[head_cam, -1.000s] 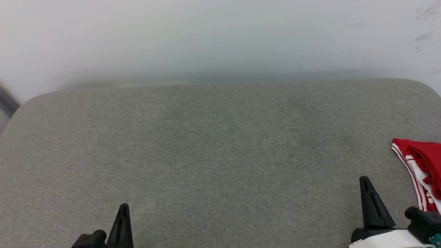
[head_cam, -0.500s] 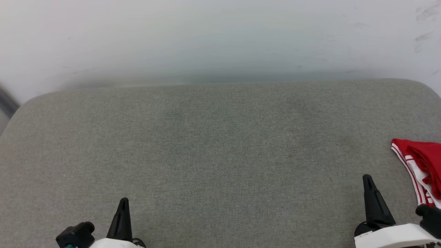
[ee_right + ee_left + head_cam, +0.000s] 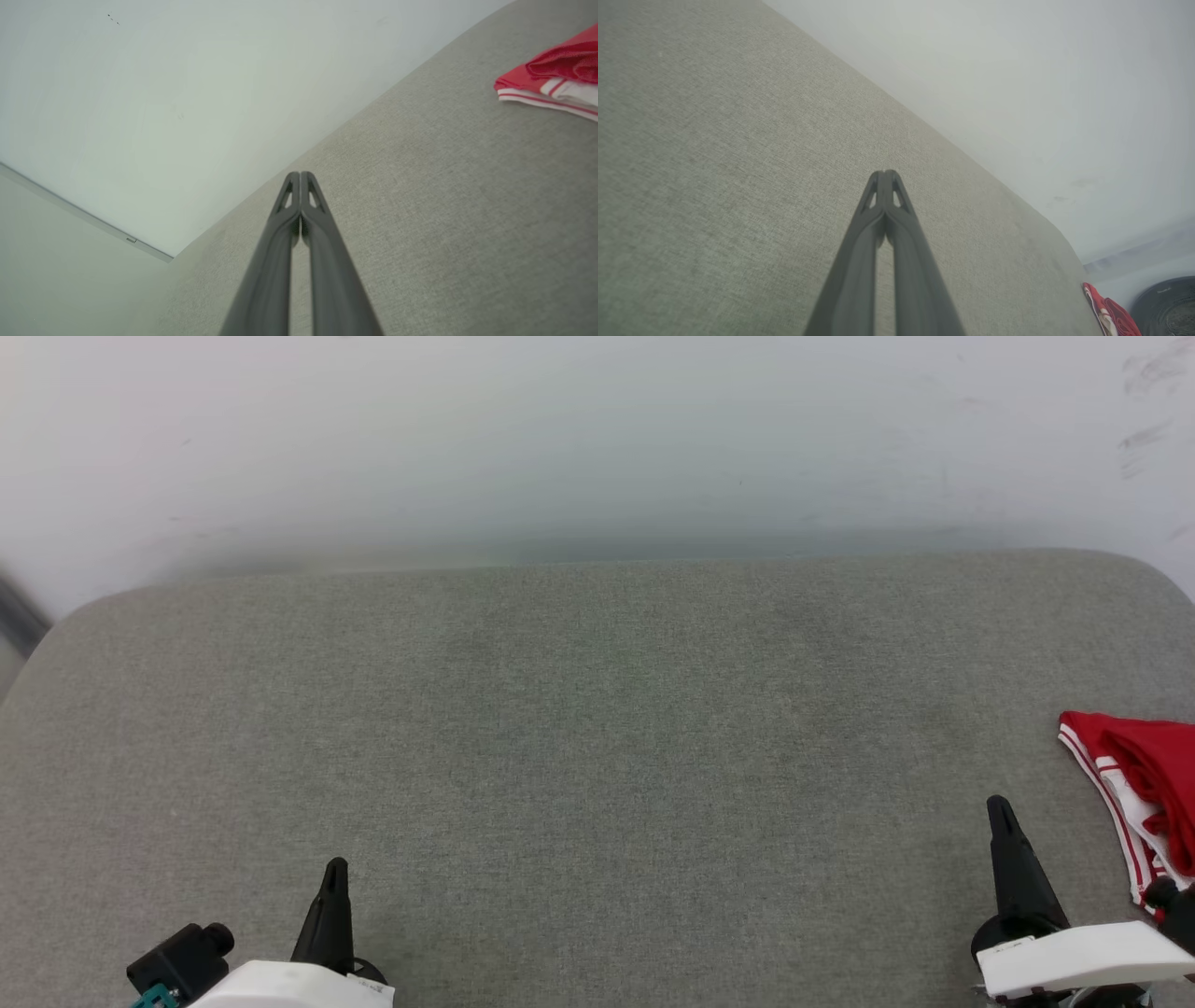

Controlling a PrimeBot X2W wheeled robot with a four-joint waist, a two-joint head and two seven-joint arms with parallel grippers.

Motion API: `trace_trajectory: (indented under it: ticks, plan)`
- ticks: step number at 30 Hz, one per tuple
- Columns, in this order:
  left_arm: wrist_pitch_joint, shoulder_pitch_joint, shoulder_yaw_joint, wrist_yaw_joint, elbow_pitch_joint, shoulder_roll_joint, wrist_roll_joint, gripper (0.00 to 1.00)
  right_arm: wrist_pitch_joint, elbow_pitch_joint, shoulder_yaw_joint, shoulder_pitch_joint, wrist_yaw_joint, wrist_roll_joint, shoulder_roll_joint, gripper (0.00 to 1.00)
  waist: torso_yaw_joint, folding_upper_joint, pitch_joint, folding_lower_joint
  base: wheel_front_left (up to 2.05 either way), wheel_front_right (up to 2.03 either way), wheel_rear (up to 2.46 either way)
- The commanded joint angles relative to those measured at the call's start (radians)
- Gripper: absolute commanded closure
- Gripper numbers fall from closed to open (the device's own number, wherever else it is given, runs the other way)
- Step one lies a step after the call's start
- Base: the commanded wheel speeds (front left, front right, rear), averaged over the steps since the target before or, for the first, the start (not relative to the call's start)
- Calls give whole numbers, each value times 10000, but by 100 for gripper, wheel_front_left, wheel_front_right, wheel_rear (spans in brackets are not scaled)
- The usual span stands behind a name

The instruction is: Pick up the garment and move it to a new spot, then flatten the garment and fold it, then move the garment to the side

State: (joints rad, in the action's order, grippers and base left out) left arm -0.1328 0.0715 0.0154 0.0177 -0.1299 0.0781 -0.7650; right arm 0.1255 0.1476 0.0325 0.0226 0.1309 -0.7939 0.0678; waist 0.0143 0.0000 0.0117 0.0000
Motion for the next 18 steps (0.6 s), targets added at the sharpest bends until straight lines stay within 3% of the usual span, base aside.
trace_trajectory:
  ticks: [1,18]
  plan:
    - [46,-218,-73,74,67,41,-245,100,-37,-64,28,-237,0,-262,100,100,-1,0,0,0,0,0,0]
    - [560,-645,-235,363,-227,77,-2542,100,-560,197,113,-554,0,-2445,124,100,-29,0,-17,0,0,0,0]
